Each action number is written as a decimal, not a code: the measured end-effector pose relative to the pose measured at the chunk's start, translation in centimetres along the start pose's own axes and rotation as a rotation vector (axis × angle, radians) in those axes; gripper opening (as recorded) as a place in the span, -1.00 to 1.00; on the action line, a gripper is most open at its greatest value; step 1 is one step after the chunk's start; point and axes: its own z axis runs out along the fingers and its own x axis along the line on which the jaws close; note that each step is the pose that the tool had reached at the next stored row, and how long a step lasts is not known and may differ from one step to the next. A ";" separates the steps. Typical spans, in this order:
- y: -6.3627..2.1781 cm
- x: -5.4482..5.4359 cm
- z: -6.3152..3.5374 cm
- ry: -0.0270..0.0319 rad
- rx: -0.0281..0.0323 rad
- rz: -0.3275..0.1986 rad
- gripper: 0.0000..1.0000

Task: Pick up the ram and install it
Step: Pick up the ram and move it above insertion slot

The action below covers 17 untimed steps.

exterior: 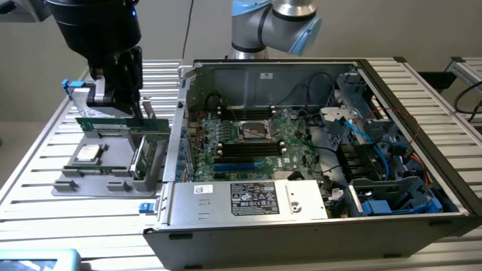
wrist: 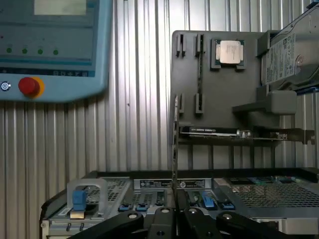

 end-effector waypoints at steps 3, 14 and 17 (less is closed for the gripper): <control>-1.32 -0.1 -0.21 0.0002 -0.0020 0.000 -0.74; -5.59 -0.2 -0.42 0.0044 -0.0194 0.000 -0.74; -6.86 -0.3 -0.45 0.0054 -0.0201 0.000 -0.74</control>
